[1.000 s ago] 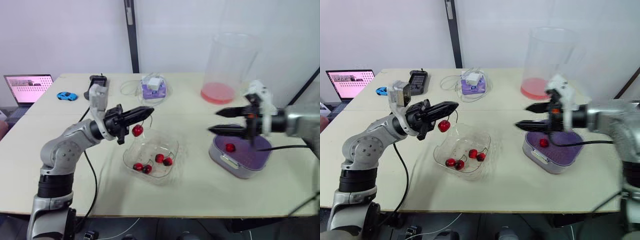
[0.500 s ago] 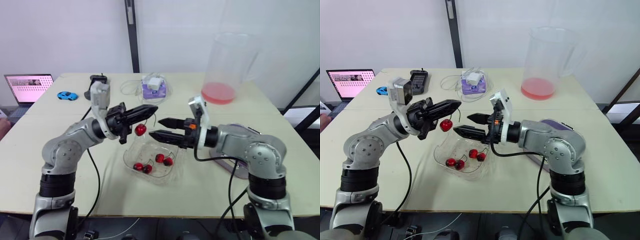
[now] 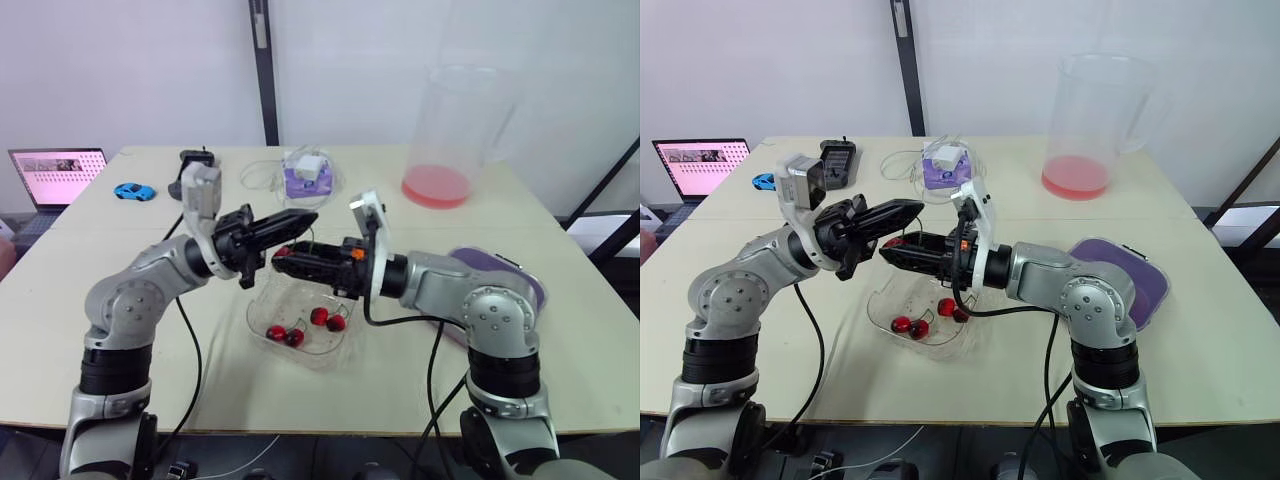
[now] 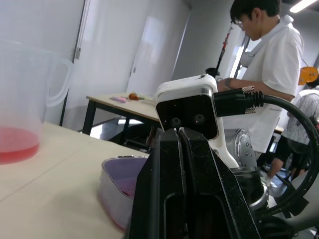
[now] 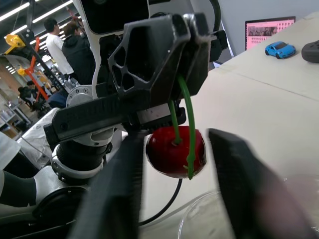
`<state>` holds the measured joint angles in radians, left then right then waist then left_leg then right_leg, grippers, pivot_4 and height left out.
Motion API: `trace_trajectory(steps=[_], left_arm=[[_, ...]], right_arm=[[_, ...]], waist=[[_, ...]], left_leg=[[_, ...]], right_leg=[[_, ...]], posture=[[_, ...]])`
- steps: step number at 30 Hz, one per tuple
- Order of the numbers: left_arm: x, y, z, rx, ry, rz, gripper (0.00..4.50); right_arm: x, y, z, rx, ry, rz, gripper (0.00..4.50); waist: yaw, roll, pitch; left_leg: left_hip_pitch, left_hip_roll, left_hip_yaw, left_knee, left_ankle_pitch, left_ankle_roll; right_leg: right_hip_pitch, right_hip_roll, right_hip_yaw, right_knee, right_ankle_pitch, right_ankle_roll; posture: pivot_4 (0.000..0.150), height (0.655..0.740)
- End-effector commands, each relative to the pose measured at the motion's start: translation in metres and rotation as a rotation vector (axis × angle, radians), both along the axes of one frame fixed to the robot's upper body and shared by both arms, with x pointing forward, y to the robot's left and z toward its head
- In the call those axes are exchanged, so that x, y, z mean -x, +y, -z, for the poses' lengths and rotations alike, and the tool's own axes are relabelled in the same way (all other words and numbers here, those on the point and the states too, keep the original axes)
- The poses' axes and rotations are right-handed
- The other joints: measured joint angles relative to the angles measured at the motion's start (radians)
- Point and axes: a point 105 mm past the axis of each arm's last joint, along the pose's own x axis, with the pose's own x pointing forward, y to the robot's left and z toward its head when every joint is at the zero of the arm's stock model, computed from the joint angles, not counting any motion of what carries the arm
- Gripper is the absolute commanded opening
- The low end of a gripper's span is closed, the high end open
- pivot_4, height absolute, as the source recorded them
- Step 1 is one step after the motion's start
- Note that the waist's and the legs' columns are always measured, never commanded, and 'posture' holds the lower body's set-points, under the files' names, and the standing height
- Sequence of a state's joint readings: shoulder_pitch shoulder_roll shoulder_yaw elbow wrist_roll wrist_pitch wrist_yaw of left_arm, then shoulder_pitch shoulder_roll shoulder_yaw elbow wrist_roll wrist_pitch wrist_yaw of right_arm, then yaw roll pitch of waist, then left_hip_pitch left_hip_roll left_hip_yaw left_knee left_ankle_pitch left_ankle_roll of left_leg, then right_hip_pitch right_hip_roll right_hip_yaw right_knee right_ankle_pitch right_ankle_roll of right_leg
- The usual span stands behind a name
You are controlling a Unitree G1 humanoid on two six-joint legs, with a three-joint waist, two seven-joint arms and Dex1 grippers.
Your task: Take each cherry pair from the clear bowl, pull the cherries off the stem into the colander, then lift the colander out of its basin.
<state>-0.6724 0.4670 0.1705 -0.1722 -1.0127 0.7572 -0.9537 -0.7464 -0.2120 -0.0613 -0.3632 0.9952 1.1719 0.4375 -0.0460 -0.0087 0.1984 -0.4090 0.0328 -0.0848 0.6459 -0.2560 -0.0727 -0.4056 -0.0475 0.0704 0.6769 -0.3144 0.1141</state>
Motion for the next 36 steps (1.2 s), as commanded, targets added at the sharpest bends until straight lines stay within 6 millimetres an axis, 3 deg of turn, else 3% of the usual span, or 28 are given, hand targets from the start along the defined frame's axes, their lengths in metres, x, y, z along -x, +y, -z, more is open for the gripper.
trace_trajectory(steps=[1, 11, 15, 36], left_arm=[[0.008, -0.004, -0.008, -0.001, -0.058, 0.021, 0.0], [0.008, -0.006, -0.007, 0.001, -0.063, 0.025, 0.0], [0.008, -0.006, -0.007, 0.003, -0.062, 0.026, 0.0], [0.005, -0.008, -0.008, 0.014, -0.07, 0.024, 0.0]], right_arm=[[0.008, 0.004, -0.008, -0.056, -0.006, -0.044, 1.67], [0.008, 0.004, -0.006, -0.042, -0.003, -0.038, 1.67], [0.008, 0.003, -0.006, -0.037, -0.003, -0.037, 0.64], [0.014, -0.01, 0.045, 0.26, 0.05, -0.052, 0.64]], waist=[[-0.001, 0.0, 0.0], [0.0, 0.0, 0.0], [0.0, 0.0, 0.0], [0.001, 0.0, 0.0]], left_leg=[[0.0, 0.0, 0.0, 0.0, 0.0, 0.0], [0.0, 0.0, 0.0, 0.0, 0.0, 0.0], [0.0, 0.0, 0.0, 0.0, 0.0, 0.0], [0.0, 0.0, 0.0, 0.0, 0.0, 0.0]], right_leg=[[0.0, 0.0, 0.0, 0.0, 0.0, 0.0], [0.0, 0.0, 0.0, 0.0, 0.0, 0.0], [0.0, 0.0, 0.0, 0.0, 0.0, 0.0], [0.0, 0.0, 0.0, 0.0, 0.0, 0.0]], posture=[[0.15, 0.7332], [0.15, 0.7332], [0.15, 0.7332], [0.15, 0.7332]])
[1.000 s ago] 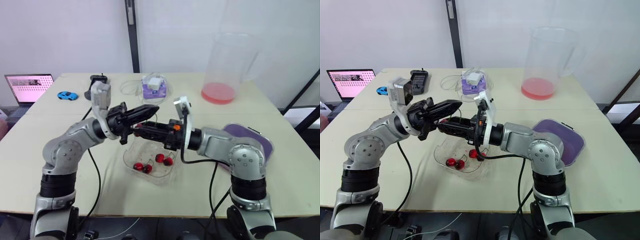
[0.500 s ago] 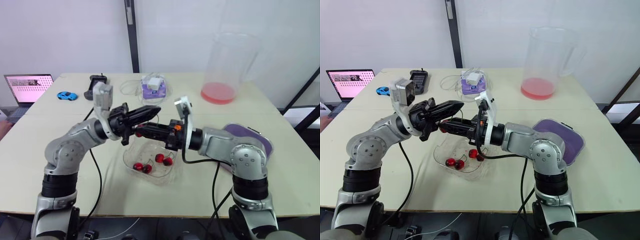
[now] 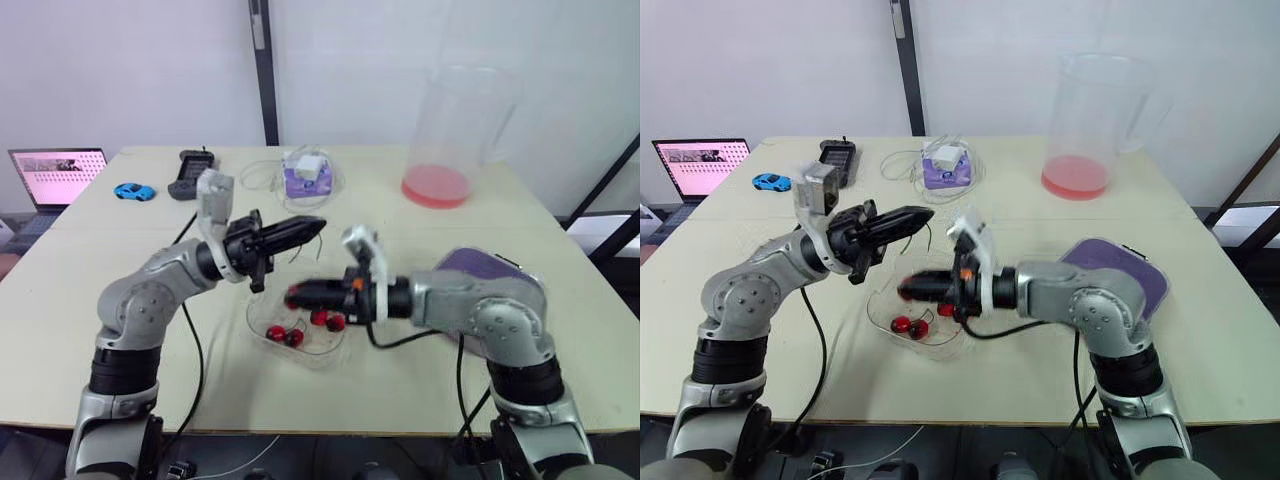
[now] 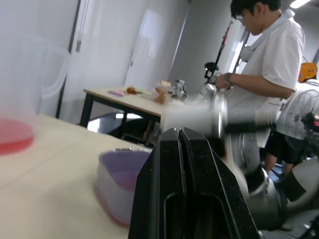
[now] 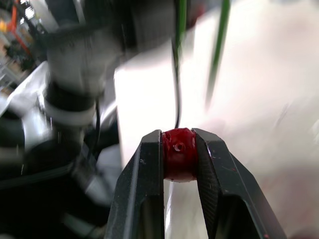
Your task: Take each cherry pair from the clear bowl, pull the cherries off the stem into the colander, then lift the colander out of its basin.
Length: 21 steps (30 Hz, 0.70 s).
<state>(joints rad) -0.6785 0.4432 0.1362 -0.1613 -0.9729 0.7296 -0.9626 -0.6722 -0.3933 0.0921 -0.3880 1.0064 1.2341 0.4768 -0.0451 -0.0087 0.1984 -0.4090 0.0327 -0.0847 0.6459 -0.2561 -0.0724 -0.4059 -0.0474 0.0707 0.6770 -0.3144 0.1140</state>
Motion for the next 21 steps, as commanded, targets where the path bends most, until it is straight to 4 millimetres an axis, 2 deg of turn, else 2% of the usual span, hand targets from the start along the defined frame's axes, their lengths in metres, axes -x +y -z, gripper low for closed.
trace_trajectory(steps=[1, 6, 9, 11, 14, 17, 19, 20, 21], left_arm=[[0.007, 0.0, -0.013, 0.027, -0.062, 0.02, 0.0], [0.007, 0.0, -0.013, 0.028, -0.063, 0.023, 0.0], [0.006, 0.002, -0.013, 0.025, -0.062, 0.01, 0.0], [0.005, 0.005, -0.012, 0.022, -0.06, -0.003, 0.0], [0.002, 0.01, -0.011, 0.015, -0.056, -0.024, 0.0], [0.0, 0.014, -0.009, 0.007, -0.052, -0.045, 0.0], [-0.002, 0.016, -0.007, 0.001, -0.052, -0.057, 0.0], [-0.003, 0.018, -0.006, 0.0, -0.053, -0.066, 0.0], [-0.004, 0.019, -0.005, -0.003, -0.054, -0.078, 0.0]], right_arm=[[0.003, -0.002, -0.007, -0.002, -0.037, -0.009, 0.64], [0.002, -0.008, -0.013, -0.013, -0.047, 0.006, 0.64], [0.003, -0.024, -0.029, -0.031, -0.096, 0.024, 0.64], [0.002, -0.042, -0.044, -0.018, -0.15, 0.055, 0.64], [-0.002, -0.078, -0.064, 0.065, -0.241, 0.142, 0.64], [-0.017, -0.124, -0.078, 0.214, -0.339, 0.307, 0.64], [-0.028, -0.163, -0.087, 0.292, -0.372, 0.437, 0.64], [-0.033, -0.185, -0.087, 0.357, -0.384, 0.508, 0.64], [-0.038, -0.209, -0.078, 0.45, -0.369, 0.571, 0.64]], waist=[[0.0, 0.0, 0.0], [0.0, 0.0, 0.0], [0.001, 0.0, 0.0], [0.004, 0.0, 0.0], [0.004, 0.0, 0.0], [0.005, 0.0, 0.0], [0.005, 0.0, 0.0], [0.004, 0.0, 0.0], [0.004, 0.0, 0.0]], left_leg=[[0.0, 0.0, 0.0, 0.0, 0.0, 0.0], [0.0, 0.0, 0.0, 0.0, 0.0, 0.0], [0.0, 0.0, 0.0, 0.0, 0.0, 0.0], [0.0, 0.0, 0.0, 0.0, 0.0, 0.0], [0.0, 0.0, 0.0, 0.0, 0.0, 0.0], [0.0, 0.0, 0.0, -0.001, -0.001, 0.001], [0.0, 0.0, 0.0, -0.001, -0.001, 0.002], [0.0, 0.0, 0.001, 0.0, -0.001, 0.002], [0.0, 0.0, 0.001, 0.0, -0.001, 0.002]], right_leg=[[0.0, 0.0, 0.0, 0.0, 0.0, 0.0], [0.0, 0.0, 0.0, 0.0, 0.0, 0.0], [0.0, 0.0, 0.0, 0.0, 0.0, 0.0], [0.0, 0.0, 0.0, -0.001, 0.0, 0.0], [0.001, 0.0, 0.0, -0.002, 0.0, 0.0], [0.001, 0.0, 0.0, -0.003, 0.0, 0.0], [0.002, 0.0, 0.0, -0.005, 0.0, 0.0], [0.002, 0.0, 0.0, -0.005, 0.0, 0.0], [0.002, 0.0, 0.0, -0.005, 0.0, 0.0]], posture=[[0.15, 0.7332], [0.15, 0.7332], [0.15, 0.7332], [0.15, 0.7332], [0.15, 0.7332], [0.15, 0.7332], [0.15, 0.7332], [0.15, 0.7332], [0.15, 0.7332]])
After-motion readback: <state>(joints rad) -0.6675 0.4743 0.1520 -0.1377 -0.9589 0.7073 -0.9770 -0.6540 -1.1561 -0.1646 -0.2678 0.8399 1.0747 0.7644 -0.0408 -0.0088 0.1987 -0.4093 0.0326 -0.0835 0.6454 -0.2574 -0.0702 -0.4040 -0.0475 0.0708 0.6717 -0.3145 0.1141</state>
